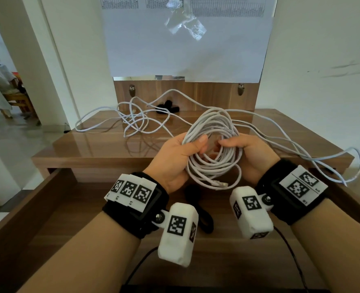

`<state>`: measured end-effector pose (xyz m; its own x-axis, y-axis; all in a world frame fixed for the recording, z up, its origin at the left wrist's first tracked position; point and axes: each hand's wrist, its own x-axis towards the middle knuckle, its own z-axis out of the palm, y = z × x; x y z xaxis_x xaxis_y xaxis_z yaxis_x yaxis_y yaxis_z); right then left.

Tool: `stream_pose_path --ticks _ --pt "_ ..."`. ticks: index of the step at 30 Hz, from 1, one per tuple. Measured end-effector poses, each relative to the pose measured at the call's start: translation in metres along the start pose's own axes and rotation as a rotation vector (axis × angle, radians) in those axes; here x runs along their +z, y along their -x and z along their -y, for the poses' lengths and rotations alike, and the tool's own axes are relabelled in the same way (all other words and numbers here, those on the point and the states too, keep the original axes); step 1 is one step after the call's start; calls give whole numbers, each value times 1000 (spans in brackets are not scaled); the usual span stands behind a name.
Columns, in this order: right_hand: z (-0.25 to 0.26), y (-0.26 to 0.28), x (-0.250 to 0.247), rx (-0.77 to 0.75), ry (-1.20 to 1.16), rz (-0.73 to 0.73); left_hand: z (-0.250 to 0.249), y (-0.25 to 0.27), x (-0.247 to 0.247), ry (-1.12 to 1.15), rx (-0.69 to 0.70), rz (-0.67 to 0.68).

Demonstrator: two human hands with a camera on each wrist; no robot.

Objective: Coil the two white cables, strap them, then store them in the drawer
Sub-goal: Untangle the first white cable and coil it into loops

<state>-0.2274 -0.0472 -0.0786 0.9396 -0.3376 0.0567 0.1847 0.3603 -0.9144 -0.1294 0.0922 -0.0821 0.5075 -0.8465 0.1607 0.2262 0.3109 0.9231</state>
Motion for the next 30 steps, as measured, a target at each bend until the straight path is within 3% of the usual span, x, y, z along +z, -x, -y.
stream_pose_path --ticks 8,16,22,27,30 --pt "-6 -1 5 34 -267 123 -3 0 -4 22 -74 30" --pt "8 4 11 -18 -358 -69 8 -1 -6 157 -48 259" --pt "0 0 12 -88 -200 2 12 -4 -2 214 76 27" --pt "-6 0 8 -42 -123 106 4 -5 -6 290 57 13" --pt "-11 -2 10 -22 -100 148 -1 -6 -12 182 58 -17"
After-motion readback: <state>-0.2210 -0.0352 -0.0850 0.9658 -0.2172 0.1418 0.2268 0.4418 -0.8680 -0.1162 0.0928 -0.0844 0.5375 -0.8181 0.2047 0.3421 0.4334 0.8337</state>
